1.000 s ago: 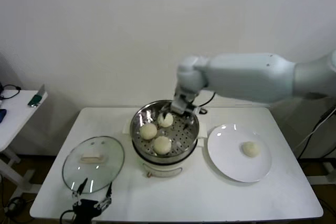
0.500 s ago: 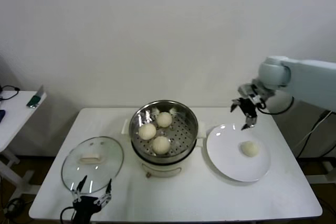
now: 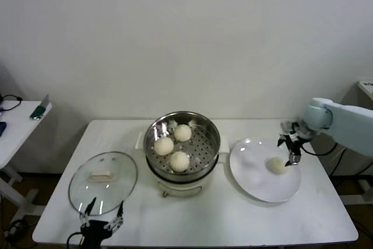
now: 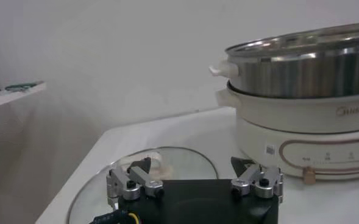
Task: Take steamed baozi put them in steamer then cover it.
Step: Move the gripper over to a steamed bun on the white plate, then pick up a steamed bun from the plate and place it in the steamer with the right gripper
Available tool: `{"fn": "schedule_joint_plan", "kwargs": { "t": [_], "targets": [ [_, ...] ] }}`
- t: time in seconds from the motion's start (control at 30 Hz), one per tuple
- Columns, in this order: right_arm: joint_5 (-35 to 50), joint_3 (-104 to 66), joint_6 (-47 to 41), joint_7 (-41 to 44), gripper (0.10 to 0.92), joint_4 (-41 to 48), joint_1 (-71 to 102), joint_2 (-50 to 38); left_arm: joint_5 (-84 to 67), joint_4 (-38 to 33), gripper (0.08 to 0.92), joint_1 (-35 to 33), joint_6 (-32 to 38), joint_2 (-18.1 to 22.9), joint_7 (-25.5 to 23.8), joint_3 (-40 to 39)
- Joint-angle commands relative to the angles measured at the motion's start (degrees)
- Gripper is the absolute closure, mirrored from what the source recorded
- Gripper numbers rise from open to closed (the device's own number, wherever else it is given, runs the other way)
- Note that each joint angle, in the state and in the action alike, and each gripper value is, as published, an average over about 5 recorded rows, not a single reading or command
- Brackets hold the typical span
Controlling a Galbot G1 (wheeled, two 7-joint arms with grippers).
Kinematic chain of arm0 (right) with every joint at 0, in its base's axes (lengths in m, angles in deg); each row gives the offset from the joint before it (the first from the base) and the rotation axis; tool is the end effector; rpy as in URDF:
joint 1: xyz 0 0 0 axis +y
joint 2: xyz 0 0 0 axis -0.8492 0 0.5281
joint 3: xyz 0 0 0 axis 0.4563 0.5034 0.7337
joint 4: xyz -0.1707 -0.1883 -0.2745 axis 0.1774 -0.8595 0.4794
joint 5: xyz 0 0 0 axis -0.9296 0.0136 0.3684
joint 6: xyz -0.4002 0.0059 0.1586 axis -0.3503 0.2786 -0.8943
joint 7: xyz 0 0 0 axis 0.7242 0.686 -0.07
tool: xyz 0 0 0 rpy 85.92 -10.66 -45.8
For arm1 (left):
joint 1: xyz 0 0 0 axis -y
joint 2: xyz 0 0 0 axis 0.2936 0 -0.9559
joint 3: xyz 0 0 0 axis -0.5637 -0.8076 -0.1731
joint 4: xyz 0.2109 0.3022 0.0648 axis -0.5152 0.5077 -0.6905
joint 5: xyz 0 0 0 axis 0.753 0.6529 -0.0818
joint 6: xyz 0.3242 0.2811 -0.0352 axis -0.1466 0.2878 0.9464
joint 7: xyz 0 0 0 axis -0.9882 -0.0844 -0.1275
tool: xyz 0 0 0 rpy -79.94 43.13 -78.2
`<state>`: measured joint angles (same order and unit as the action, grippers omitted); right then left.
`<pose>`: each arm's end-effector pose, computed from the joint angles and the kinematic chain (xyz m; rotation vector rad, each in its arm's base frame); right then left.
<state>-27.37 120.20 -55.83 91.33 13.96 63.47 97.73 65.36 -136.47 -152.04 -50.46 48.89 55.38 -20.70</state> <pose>0.5991 -0.2013 -0.2206 1.1558 -1.3118 1.2943 0.1436 0.0821 -0.3952 -0.0167 -2.8292 -0.2489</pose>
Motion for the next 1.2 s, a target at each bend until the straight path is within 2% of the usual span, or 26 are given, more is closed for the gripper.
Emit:
{"fn": "schedule_joint_plan", "kwargs": {
  "t": [0.03,0.43,0.7,0.87,1.03,1.2],
  "targets": [
    [-3.2,-8.24,-1.27,-0.91,0.203,7.85,12.14,2.92,0.25,0.29,0.177,0.07,0.01,0.07,-0.02,-0.06],
    [-2.98,-9.59,-0.27,-0.5,0.211,11.71,12.14,6.62,0.95,0.95,0.177,0.13,0.27,0.07,0.1,0.08],
    [-2.81,-8.22,-0.42,1.41,0.378,10.32,10.73,5.91,0.93,0.8,0.177,0.13,0.35,-0.04,0.17,0.22],
    [-1.79,-7.0,-0.36,2.06,0.42,9.9,8.54,6.02,0.93,0.71,0.177,0.15,0.31,-0.01,0.22,0.15],
    [2.71,-0.34,0.24,3.17,0.444,6.6,-1.37,5.58,0.74,0.53,0.177,0.13,0.29,-0.02,0.27,0.33],
    [11.69,15.17,1.51,4.99,0.448,-0.87,-22.98,6.66,0.51,0.54,0.177,0.3,0.26,-0.36,0.24,0.38]
  ]
}}
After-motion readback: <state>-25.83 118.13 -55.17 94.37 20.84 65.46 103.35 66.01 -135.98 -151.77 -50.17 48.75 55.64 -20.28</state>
